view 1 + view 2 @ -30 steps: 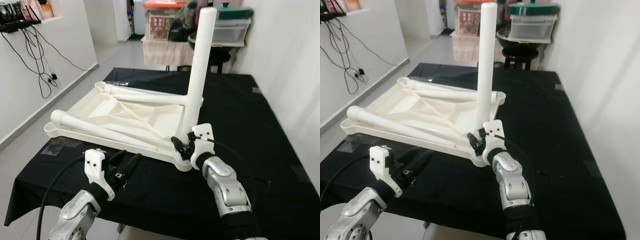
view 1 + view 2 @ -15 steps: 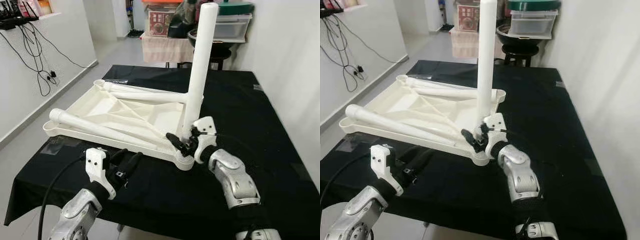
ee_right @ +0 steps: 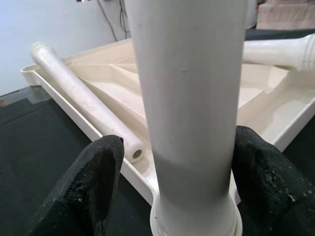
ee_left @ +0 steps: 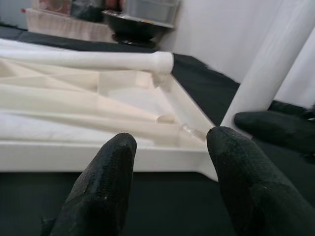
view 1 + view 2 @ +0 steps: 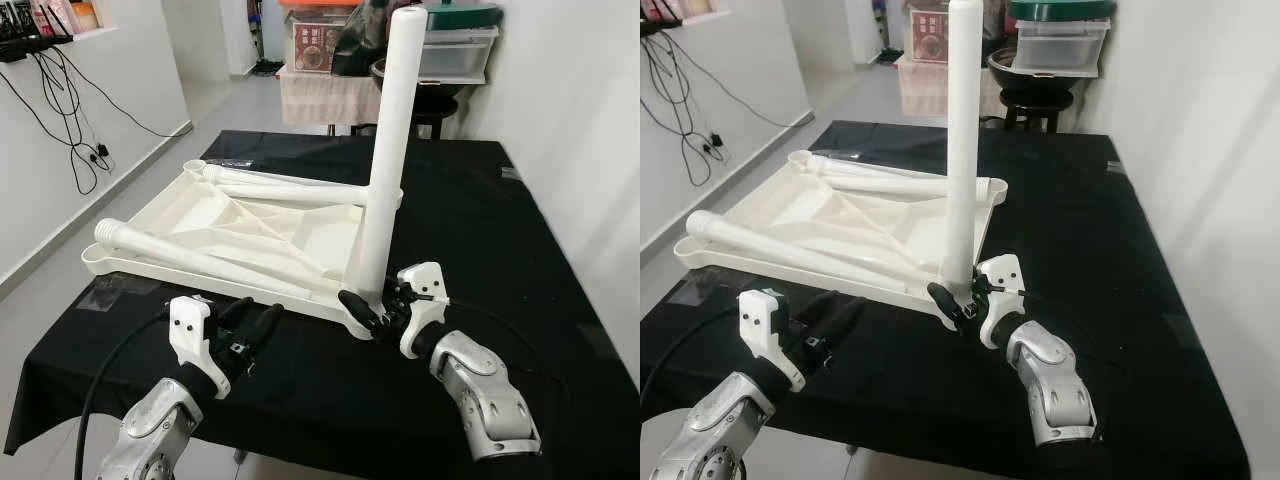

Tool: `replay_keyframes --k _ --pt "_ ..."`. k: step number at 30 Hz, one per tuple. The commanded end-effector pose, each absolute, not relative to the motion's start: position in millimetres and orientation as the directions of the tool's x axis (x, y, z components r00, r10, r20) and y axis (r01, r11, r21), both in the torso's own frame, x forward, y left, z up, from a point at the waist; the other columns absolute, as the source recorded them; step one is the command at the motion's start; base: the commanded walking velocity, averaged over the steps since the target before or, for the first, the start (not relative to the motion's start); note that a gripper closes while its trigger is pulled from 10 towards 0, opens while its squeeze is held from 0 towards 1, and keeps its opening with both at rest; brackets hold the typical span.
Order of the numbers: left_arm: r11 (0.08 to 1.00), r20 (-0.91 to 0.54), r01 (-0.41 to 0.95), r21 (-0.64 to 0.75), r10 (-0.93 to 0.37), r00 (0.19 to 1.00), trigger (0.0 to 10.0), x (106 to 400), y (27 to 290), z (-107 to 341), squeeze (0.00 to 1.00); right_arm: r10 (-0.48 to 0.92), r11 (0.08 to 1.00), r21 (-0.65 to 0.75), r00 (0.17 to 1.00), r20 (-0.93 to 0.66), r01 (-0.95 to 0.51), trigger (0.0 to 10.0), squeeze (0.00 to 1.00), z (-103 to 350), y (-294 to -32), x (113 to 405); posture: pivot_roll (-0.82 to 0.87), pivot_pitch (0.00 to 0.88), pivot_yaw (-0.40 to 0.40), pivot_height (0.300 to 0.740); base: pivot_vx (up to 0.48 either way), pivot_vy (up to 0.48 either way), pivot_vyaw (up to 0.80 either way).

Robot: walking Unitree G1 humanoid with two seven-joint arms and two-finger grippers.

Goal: Building children table

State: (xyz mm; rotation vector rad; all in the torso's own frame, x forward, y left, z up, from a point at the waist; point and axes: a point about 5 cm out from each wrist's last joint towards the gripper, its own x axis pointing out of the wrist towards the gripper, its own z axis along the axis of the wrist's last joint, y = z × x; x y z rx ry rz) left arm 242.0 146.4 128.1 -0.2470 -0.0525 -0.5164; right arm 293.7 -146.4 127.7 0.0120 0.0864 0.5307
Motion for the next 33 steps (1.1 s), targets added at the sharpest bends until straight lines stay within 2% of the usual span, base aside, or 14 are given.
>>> replay_keyframes --k 1,11,15,21,33 --pt "0.857 0.086 0.474 -0.200 -0.466 0.880 10.0 240 153 124 0.00 0.491 0.871 0.040 0.868 -0.072 -0.490 10.0 0.00 126 -148 290 -0.03 0.000 0.027 0.740 0.000 0.000 0.00" --pt "0.876 0.064 0.462 -0.140 -0.458 0.887 10.0 229 154 122 0.00 0.417 0.908 0.058 0.907 -0.057 -0.414 10.0 0.00 123 -153 277 -0.03 0.000 0.035 0.740 0.000 0.000 0.00" --pt "0.910 0.056 0.393 -0.134 -0.389 0.919 10.0 218 162 118 0.00 0.354 0.935 0.038 0.933 -0.061 -0.353 10.0 0.00 122 -162 270 -0.04 0.000 0.037 0.740 0.000 0.000 0.00" --pt "0.948 0.060 0.278 -0.152 -0.272 0.960 10.0 211 171 114 0.00 0.337 0.942 0.038 0.939 -0.071 -0.335 10.0 0.00 121 -166 265 -0.03 0.000 0.034 0.740 0.000 0.000 0.00" --pt "0.951 0.070 0.263 -0.162 -0.255 0.965 10.0 212 171 114 0.00 0.333 0.943 0.032 0.939 -0.081 -0.332 10.0 0.00 120 -166 268 -0.04 0.000 0.029 0.740 0.000 0.000 0.00"
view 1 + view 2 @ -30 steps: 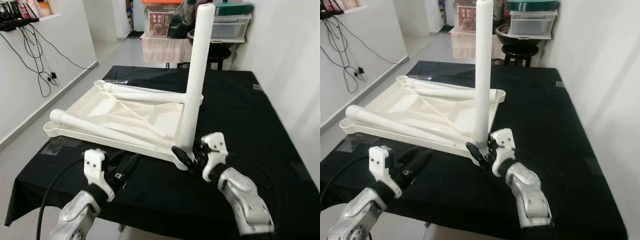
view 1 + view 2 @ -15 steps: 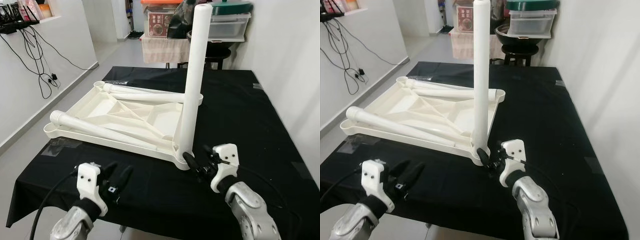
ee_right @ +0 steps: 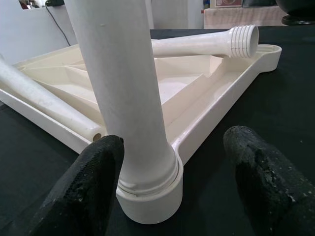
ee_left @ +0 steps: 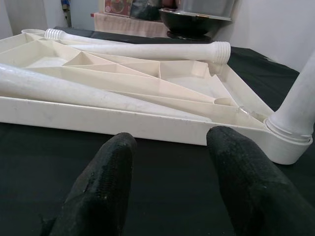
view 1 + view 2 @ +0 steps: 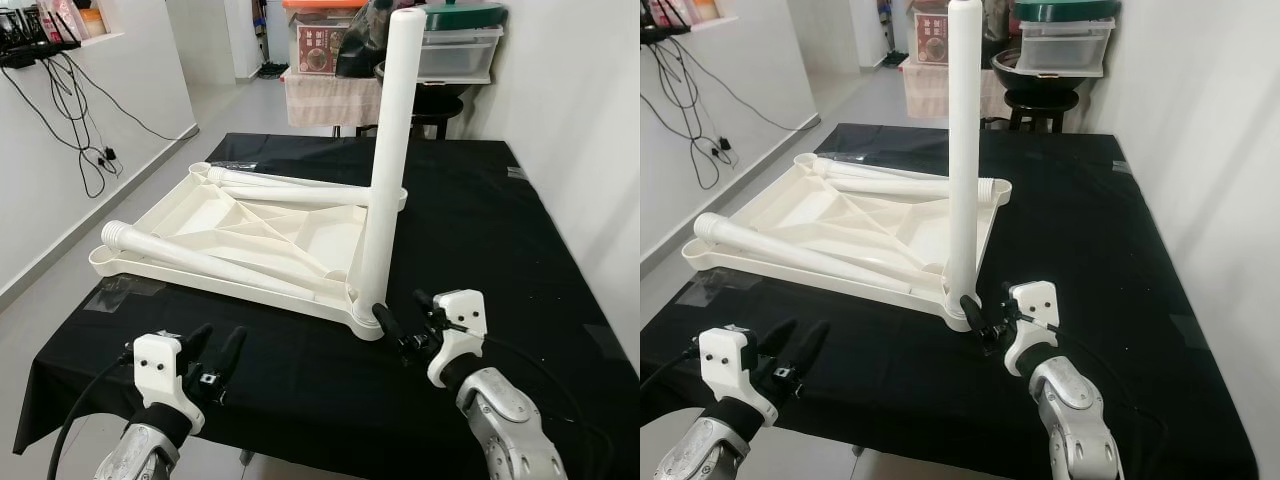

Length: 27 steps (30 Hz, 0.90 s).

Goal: Building children table

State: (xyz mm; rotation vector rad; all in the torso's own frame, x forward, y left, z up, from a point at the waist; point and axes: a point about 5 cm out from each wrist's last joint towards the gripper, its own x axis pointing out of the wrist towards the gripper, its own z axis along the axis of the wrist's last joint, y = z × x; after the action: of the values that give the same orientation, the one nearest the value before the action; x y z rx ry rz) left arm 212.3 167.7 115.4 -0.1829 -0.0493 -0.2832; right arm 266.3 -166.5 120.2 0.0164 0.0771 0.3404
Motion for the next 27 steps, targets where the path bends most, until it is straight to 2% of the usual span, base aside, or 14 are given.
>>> replay_keyframes --k 1,23,27 --pt "0.951 0.071 0.262 -0.163 -0.253 0.965 10.0 212 170 114 0.00 0.332 0.943 0.033 0.940 -0.079 -0.331 10.0 0.00 120 -166 268 -0.04 0.000 0.029 0.740 0.000 0.000 0.00" --pt "0.955 0.057 0.250 -0.157 -0.244 0.968 10.0 220 169 114 0.00 0.310 0.951 0.016 0.947 -0.082 -0.310 10.0 0.00 122 -169 273 -0.07 0.000 0.038 0.740 0.000 0.000 0.00" --pt "0.947 0.042 0.235 -0.220 -0.231 0.972 10.0 228 168 118 0.00 0.309 0.951 -0.008 0.948 -0.068 -0.311 10.0 0.00 128 -168 279 -0.07 0.000 0.041 0.740 0.000 0.000 0.00"
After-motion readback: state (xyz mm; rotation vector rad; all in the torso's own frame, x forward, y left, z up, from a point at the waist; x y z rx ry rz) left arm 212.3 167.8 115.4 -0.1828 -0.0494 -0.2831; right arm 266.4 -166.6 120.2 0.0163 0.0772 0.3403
